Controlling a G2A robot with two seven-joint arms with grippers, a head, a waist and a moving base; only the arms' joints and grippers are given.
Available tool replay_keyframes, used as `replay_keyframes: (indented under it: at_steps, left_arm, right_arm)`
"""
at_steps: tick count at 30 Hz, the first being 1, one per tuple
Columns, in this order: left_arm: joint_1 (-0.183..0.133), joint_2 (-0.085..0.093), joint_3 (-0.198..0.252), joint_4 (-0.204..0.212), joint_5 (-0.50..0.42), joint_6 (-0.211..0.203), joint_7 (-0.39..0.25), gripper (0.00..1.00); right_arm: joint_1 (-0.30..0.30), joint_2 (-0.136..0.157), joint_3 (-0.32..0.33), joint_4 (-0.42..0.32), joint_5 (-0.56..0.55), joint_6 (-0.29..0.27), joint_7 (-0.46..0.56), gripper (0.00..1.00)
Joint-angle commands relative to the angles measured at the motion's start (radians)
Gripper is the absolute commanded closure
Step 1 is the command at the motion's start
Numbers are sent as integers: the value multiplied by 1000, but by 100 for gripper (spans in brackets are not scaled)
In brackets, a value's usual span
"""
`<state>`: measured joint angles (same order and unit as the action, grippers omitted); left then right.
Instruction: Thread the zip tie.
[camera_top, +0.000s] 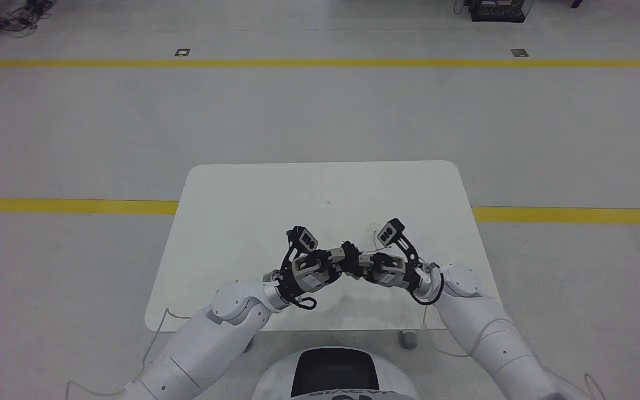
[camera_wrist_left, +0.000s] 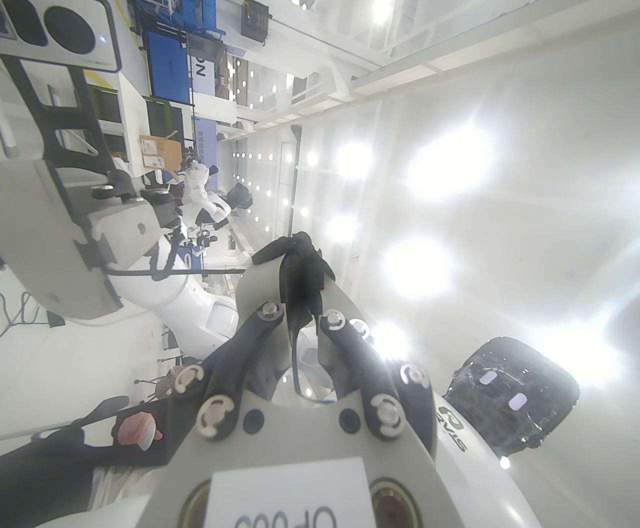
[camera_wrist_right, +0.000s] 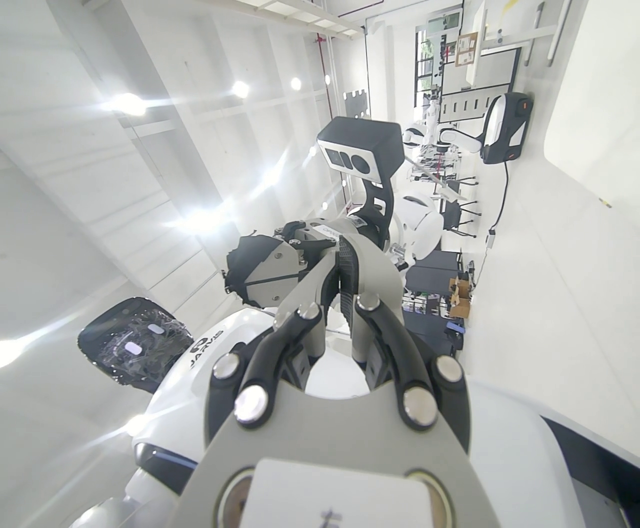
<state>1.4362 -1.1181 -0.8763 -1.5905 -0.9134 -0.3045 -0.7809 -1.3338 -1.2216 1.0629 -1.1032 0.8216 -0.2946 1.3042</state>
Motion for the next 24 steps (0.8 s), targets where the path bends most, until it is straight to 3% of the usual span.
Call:
replay_keyframes:
  at_steps: [1, 24]
  left_arm:
    - [0, 0, 0, 0, 0, 0, 0, 100]
    - [0, 0, 0, 0, 0, 0, 0, 100]
  right_arm:
    - [0, 0, -1, 1, -3, 0, -1, 100]
    - [9, -4, -19, 24, -38, 22, -32, 100]
